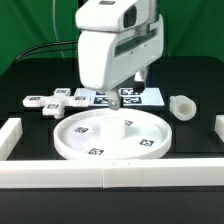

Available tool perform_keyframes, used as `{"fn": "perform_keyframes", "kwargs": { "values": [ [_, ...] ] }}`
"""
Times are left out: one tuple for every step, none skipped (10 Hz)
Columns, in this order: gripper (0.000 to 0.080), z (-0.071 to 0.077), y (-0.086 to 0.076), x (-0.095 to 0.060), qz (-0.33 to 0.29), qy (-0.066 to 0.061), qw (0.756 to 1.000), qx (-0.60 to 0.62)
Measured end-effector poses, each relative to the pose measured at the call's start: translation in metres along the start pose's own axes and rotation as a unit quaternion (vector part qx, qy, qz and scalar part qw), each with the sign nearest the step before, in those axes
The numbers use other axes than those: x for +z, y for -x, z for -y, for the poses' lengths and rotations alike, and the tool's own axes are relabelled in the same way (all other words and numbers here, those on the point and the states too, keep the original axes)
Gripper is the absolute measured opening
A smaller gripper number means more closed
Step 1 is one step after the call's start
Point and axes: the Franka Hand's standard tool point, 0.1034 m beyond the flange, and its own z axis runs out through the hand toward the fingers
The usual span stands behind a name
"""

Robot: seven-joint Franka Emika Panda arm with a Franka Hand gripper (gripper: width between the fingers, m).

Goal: Assemble round table

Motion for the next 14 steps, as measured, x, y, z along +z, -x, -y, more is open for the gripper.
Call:
{"fn": "perform_keyframes", "kwargs": {
  "values": [
    [0.0650,0.001,-0.001,0.000,0.000,0.000,1.000,-0.002],
    [0.0650,0.001,0.000,0.001,0.000,-0.001,1.000,-0.001],
    [0.0650,0.001,0.000,0.002,0.001,-0.001,1.000,-0.001],
    [0.0650,-0.001,0.006,0.008,-0.006,0.008,1.000,-0.020],
    [0.0650,0.000,0.014,0.019,-0.010,0.013,0.999,-0.034],
    [0.0650,0.000,0.020,0.026,-0.012,0.015,0.999,-0.039],
    [0.0650,0.000,0.023,0.033,-0.011,0.011,0.999,-0.042],
    [0.0650,0.000,0.025,0.039,-0.010,0.007,0.999,-0.041],
    [0.0650,0.000,0.026,0.044,-0.009,0.003,0.999,-0.039],
    [0.0650,0.001,0.027,0.049,-0.008,0.000,0.999,-0.038],
    [0.0650,0.002,0.028,0.053,-0.007,-0.003,0.999,-0.038],
    [0.0650,0.003,0.028,0.059,-0.006,-0.007,0.999,-0.038],
    [0.0650,0.002,0.029,0.063,-0.005,-0.009,0.999,-0.037],
    [0.0650,0.001,0.029,0.064,-0.005,-0.009,0.999,-0.036]
  ]
}}
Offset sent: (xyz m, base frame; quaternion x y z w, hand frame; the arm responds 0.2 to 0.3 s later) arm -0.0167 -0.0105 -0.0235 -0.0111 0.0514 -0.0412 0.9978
